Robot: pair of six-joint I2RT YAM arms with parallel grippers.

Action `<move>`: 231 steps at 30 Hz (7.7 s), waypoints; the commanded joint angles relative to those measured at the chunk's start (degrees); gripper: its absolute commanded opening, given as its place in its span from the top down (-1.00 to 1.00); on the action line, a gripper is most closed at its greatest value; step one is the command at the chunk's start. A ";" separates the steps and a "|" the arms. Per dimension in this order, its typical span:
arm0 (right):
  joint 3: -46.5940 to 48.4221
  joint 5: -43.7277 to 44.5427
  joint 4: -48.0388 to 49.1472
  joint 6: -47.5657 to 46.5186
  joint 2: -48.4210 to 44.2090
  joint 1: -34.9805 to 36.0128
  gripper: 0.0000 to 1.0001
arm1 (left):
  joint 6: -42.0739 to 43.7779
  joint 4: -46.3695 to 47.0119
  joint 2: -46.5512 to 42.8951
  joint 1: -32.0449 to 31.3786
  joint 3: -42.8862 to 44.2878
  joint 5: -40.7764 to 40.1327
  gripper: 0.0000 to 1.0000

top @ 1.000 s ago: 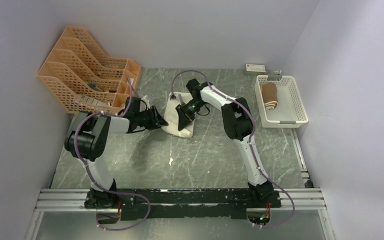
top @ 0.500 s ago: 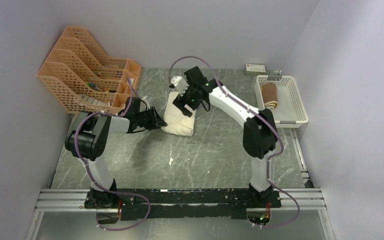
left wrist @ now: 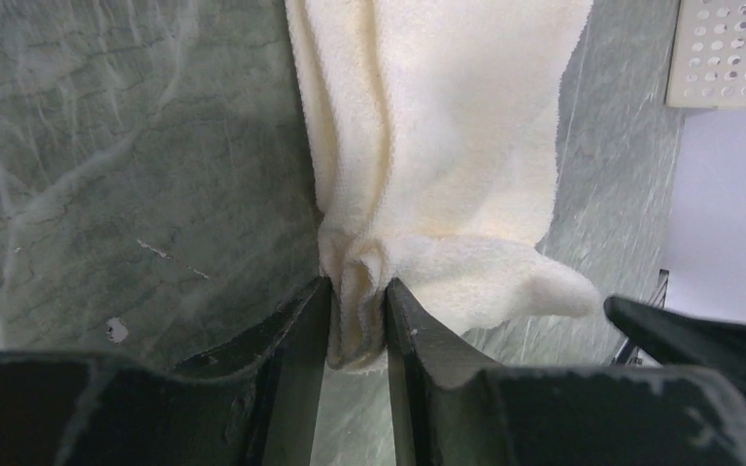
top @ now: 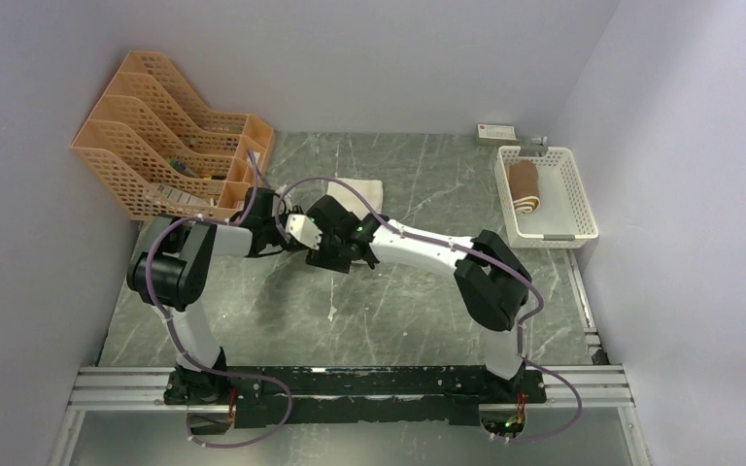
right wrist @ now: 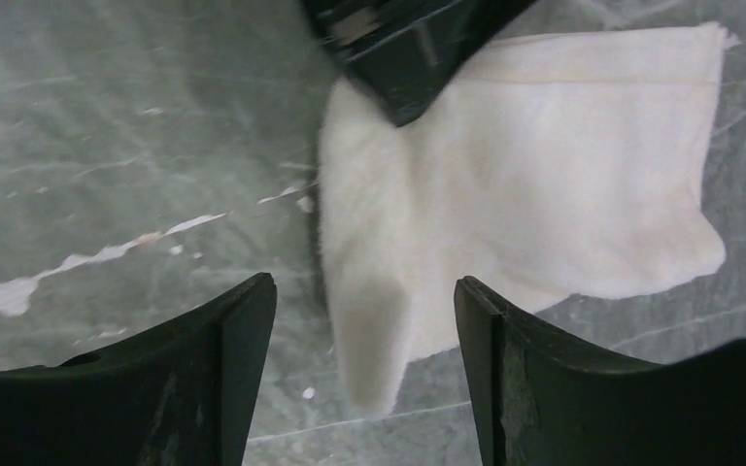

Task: Roll the towels
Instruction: Roll the towel at the center of the board.

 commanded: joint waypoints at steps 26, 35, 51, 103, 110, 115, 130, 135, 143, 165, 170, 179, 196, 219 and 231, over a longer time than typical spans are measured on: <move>-1.46 -4.47 2.75 1.08 6.32 -2.72 -0.25 | 1.88 -5.42 2.48 -0.15 2.01 -1.46 0.16; -0.08 -8.50 0.87 1.38 8.79 -4.48 0.12 | 2.28 -5.88 1.72 0.19 1.36 -1.60 0.14; 8.37 -31.64 -6.86 5.77 12.17 -15.73 0.99 | 5.92 -20.95 -12.09 6.09 9.79 1.17 -0.44; 34.13 -66.76 -18.53 20.95 37.19 -28.27 0.85 | -0.22 -4.90 4.88 -0.41 8.58 -0.47 -0.32; 38.71 -53.43 -23.78 17.71 37.06 -27.21 0.51 | 3.20 -10.19 9.28 -0.80 11.63 -4.59 -0.22; 35.78 -44.26 -20.75 17.69 31.17 -24.48 0.11 | 4.37 -11.26 9.89 -1.03 12.16 -5.88 -0.21; 7.74 -8.57 -1.03 18.60 7.07 -18.31 -1.00 | 5.55 -13.04 12.01 -1.01 13.51 -5.16 -0.21; 8.98 -4.11 0.09 19.79 4.57 -14.60 -1.00 | 5.93 -13.72 12.52 -1.07 13.79 -5.37 -0.21; 4.32 0.40 8.68 11.71 0.91 -5.44 -0.84 | 6.09 -14.29 12.94 -1.03 13.92 -5.61 -0.20; 5.31 4.38 10.74 12.70 14.25 -4.98 0.39 | 3.62 -11.17 11.37 0.84 9.77 -3.20 -0.19; 3.73 2.25 11.66 14.81 14.10 -6.27 1.00 | 1.23 -9.28 6.05 2.92 6.64 -2.20 -0.28; 4.64 -22.00 6.39 18.69 10.33 -8.17 1.00 | 2.58 -15.70 -8.63 7.26 3.45 -3.10 -0.43; -0.56 -59.38 21.93 43.45 12.33 -17.39 1.00 | 0.19 -14.78 -23.56 7.23 -10.18 1.60 -0.44; 3.99 -68.26 28.15 53.00 20.24 -20.45 1.00 | -4.85 -6.27 -17.63 2.76 -8.38 -3.03 -0.45; 1.43 -72.54 36.63 58.02 22.47 -18.12 0.86 | -7.07 -0.15 -13.14 2.50 -9.43 -6.42 -0.45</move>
